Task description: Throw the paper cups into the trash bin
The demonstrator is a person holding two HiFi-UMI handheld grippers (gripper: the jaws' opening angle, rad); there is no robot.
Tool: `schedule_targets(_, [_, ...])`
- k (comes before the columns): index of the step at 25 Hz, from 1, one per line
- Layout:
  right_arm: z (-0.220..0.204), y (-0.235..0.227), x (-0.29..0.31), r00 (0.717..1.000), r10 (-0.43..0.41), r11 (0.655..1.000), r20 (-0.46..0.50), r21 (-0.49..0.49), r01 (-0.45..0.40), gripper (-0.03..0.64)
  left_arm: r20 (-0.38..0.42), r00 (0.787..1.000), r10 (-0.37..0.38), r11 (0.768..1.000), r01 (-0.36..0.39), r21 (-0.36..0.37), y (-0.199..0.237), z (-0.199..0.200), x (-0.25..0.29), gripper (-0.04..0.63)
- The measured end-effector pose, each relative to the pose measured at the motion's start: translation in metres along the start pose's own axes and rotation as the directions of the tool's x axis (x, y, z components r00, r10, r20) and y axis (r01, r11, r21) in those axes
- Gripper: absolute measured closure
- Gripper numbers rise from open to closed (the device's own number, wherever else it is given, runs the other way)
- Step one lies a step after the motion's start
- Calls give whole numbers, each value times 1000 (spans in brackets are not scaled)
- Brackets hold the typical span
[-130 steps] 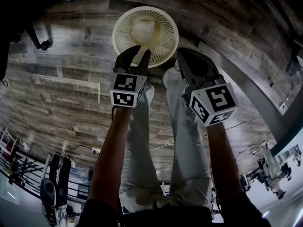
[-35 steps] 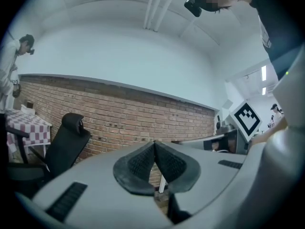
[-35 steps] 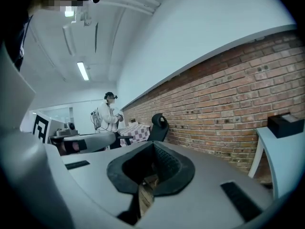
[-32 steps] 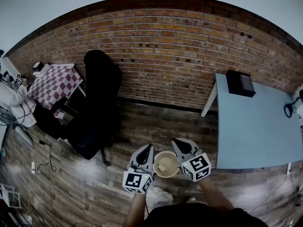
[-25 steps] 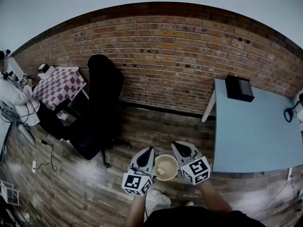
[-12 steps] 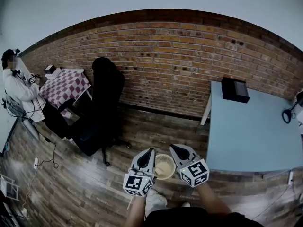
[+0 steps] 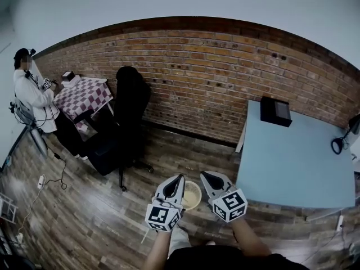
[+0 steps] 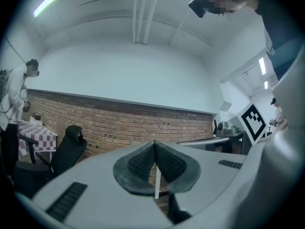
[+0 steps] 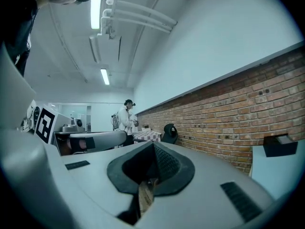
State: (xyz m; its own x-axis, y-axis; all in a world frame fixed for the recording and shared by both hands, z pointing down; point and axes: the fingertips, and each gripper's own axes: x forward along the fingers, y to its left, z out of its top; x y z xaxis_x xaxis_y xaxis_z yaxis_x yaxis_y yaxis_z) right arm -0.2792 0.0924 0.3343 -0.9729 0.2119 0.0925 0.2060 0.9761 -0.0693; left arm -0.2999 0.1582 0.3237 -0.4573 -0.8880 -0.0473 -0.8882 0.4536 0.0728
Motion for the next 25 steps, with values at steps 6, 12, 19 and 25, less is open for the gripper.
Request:
schedule_targets(6, [6,7,-38,1000,12,1000,21,-10,-12,612,19,1000,-4,1000,4,22,-39,9,-16,586])
schedule_targets(12, [5,17,-70,999,22,1000,36,-3,-22,612,21,1000,-3,1000,2,29,-66,12,-31,586])
schedule_targets(19, [7,26,-92,998,27,1000,50,9,-27,612,12,1000,5,999,-6,51,-85,15,-46,586])
schedule_targets(25, [5,34,-96,998,49,999,37,-4,-49,612,25,999,31,999,-32,42,-87,20,-56,586])
